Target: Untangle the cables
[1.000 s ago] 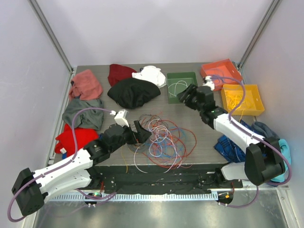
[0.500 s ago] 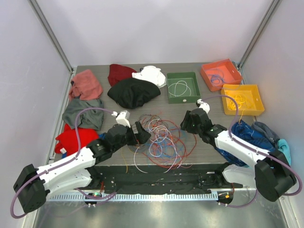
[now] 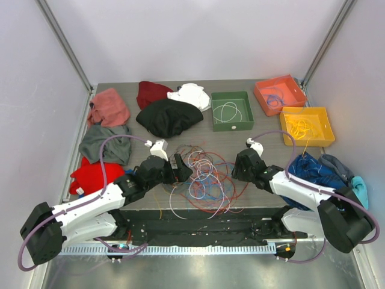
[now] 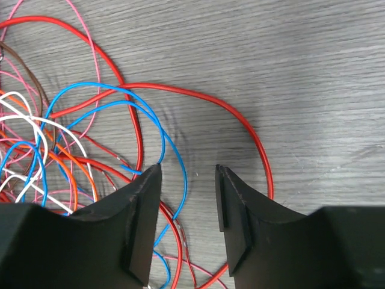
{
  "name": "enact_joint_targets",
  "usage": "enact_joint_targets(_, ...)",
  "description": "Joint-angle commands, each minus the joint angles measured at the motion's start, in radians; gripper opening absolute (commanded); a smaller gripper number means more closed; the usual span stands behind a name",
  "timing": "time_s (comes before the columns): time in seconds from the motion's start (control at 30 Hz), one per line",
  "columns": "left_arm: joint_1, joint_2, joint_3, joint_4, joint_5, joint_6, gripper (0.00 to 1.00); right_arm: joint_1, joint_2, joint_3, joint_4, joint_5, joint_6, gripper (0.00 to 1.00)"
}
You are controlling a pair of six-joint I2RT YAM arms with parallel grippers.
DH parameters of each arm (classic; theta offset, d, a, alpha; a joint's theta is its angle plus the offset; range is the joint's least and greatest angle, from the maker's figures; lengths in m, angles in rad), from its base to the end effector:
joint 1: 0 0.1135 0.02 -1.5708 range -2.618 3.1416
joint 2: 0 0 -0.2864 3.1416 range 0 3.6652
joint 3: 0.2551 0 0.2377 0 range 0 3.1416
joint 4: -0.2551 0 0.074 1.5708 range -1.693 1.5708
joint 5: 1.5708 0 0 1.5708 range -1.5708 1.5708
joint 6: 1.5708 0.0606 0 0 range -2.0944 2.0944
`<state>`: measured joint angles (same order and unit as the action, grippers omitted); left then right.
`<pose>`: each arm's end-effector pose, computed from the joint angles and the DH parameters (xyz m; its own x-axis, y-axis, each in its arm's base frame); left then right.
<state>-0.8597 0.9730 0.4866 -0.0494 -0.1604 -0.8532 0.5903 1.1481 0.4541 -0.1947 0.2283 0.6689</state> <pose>0.1413 -0.1492 0.2274 -0.7151 -0.3094 -0.6269 0.1819 0.7835 -0.5942 0.1751 0.1008 0.1704 -0.7686 0.2121 -0.6035 0.0676 0.9651 0.2531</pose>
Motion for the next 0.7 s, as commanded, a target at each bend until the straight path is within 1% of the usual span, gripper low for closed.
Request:
enact_joint_targets(0.0,-0.004,0.001,0.038,0.037,0.005,0.023,1.0,0.005,0.041,0.011,0.067,-0.004,0.009,0.46)
enact_joint_targets(0.17,-0.002,-0.014,0.029,0.037,0.001,0.022,1.0,0.008,0.071,-0.003,0.095,-0.017,0.014,0.39)
enact_joint_targets(0.27,-0.004,-0.01,0.029,0.037,0.002,0.02,1.0,0.009,0.076,-0.008,0.095,-0.015,0.012,0.33)
enact_joint_targets(0.33,-0.002,-0.008,0.03,0.037,0.004,0.02,1.0,0.011,0.072,-0.008,0.09,-0.011,0.012,0.25)
enact_joint_targets(0.37,-0.004,-0.01,0.03,0.036,0.004,0.022,1.0,0.013,0.065,-0.006,0.084,0.0,0.014,0.18)
enact_joint_targets(0.43,-0.002,-0.008,0.03,0.037,0.004,0.02,1.0,0.013,0.029,0.003,0.063,0.011,0.003,0.11)
enact_joint_targets(0.47,-0.004,-0.011,0.03,0.037,0.004,0.02,1.0,0.011,0.013,0.011,0.049,0.02,-0.002,0.03)
enact_joint_targets(0.5,-0.004,-0.011,0.03,0.037,0.004,0.02,1.0,0.011,-0.035,0.038,0.017,0.032,-0.017,0.01)
enact_joint_targets(0.57,-0.004,-0.016,0.029,0.037,0.004,0.02,1.0,0.013,-0.091,0.078,-0.02,0.046,-0.035,0.01)
enact_joint_targets(0.6,-0.005,-0.02,0.026,0.036,0.004,0.02,1.0,0.013,-0.158,0.145,-0.069,0.069,-0.048,0.01)
enact_joint_targets(0.63,-0.006,-0.023,0.026,0.034,0.002,0.02,1.0,0.013,-0.186,0.188,-0.095,0.077,-0.07,0.01)
enact_joint_targets(0.67,-0.006,-0.029,0.023,0.034,0.001,0.019,1.0,0.013,-0.214,0.292,-0.118,0.083,-0.09,0.01)
